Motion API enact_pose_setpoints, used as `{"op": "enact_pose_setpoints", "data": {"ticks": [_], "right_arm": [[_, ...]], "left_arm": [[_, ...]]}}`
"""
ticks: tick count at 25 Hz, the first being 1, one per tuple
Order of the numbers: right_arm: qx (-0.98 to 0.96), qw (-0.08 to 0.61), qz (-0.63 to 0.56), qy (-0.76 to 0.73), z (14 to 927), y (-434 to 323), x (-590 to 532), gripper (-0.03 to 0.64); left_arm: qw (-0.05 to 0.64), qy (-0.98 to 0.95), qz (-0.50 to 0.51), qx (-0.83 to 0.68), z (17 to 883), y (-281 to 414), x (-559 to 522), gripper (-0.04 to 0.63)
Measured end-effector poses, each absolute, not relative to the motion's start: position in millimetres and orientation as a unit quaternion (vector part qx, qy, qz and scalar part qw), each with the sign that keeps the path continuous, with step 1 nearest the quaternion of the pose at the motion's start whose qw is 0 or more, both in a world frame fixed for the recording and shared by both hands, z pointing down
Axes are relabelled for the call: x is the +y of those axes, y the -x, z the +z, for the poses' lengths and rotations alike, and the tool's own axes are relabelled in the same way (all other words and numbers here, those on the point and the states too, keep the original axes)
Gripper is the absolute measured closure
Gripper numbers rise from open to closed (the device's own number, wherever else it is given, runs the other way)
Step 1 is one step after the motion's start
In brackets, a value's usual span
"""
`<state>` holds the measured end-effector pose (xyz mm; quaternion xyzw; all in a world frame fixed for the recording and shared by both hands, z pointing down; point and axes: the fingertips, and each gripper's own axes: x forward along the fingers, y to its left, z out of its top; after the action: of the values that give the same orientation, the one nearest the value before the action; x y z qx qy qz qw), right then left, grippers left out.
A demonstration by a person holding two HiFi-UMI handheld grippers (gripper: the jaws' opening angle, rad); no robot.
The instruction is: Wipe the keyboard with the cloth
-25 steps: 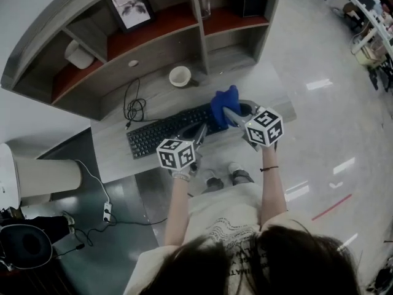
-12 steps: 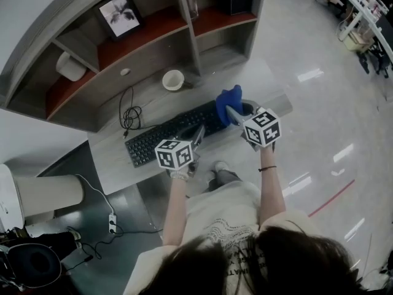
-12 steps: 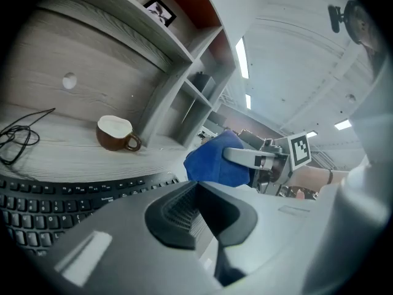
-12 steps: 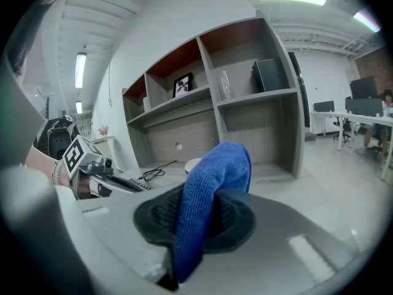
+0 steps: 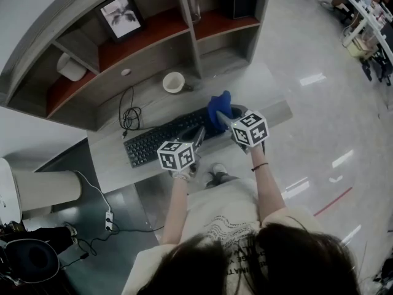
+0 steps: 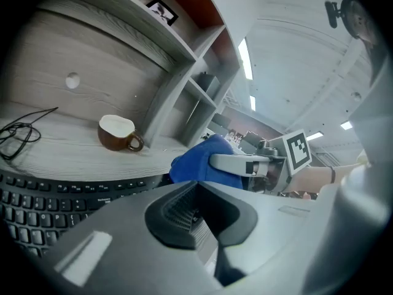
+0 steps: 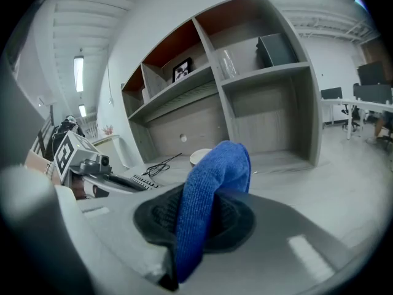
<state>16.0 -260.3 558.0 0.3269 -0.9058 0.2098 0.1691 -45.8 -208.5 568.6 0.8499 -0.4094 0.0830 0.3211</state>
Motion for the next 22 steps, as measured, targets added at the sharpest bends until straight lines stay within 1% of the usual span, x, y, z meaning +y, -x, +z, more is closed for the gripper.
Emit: {"op": "enact_pose_setpoints", "data": {"ticks": [12, 22], "right_arm": [[-0.92, 0.157, 0.235, -0.271, 571, 6, -252, 0.557], [-0.925, 0.157, 0.235, -0.253, 571, 10, -250, 0.558]], "left_arm": [[0.335, -0.819, 0.061, -0.461, 586, 56, -212, 0.591], [0.328, -0.812, 0.057, -0.48, 585, 56, -210, 0.591]]}}
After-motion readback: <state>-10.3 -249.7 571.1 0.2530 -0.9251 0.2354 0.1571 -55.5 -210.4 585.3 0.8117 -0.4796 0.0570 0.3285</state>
